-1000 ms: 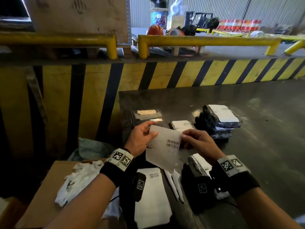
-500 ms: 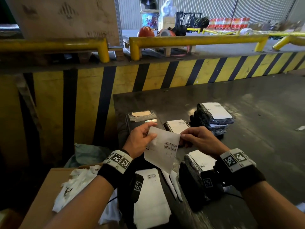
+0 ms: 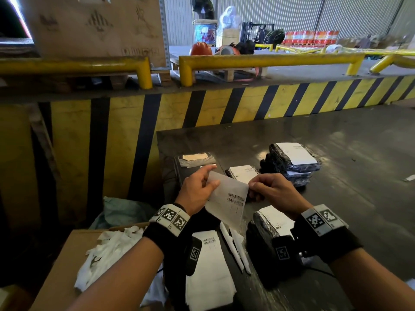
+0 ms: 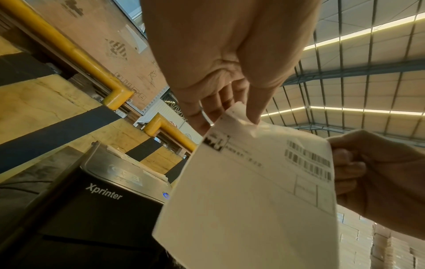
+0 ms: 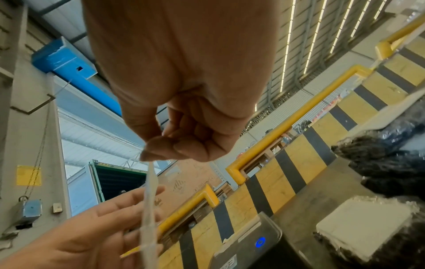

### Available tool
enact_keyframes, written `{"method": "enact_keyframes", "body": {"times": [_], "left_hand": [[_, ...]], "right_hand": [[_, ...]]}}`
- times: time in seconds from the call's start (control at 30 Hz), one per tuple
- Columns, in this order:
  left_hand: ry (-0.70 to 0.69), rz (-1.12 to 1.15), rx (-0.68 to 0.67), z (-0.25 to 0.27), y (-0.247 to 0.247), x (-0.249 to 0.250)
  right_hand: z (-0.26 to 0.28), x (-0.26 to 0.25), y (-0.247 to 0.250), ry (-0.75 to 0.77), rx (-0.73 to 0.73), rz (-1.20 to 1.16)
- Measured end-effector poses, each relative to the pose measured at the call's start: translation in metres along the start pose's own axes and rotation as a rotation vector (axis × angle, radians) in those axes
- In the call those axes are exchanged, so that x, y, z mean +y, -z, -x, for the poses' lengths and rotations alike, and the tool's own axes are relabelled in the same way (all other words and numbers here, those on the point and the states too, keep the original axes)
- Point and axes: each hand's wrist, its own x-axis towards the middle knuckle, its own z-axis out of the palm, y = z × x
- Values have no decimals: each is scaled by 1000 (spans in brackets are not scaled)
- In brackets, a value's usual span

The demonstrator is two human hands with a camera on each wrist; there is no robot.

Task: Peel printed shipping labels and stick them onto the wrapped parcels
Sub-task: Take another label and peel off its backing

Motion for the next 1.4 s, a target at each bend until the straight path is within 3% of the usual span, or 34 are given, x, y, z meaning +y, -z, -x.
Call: {"method": "enact_keyframes", "body": {"times": [0.1, 0.17, 0.23, 0.37, 0.63, 0.77, 1.03, 1.17, 1.4], "left_hand": [[-34, -167, 119, 1, -8, 6], [-57, -182, 124, 4, -15, 10], [-53, -118, 59, 7, -20, 16], [48, 222, -78, 15, -28, 30], [79, 240, -80, 18, -30, 24], [92, 284, -77, 21, -32, 24], [139, 319, 71, 16, -21, 17], [143, 300, 90, 15, -19, 15], [141, 205, 117, 27, -12, 1]], "right_hand": [[0, 3, -10, 25, 82, -84], [0, 4, -17, 45, 123, -137], [0, 3, -24, 47, 145, -184], [1, 6, -31, 82, 151, -187], [4, 13, -33, 130, 62, -30], [2, 18, -34, 127, 111, 22], [-3, 31, -29, 6, 260, -91], [-4, 26, -38, 35, 213, -206], [-8, 39, -55, 23, 203, -133]]}}
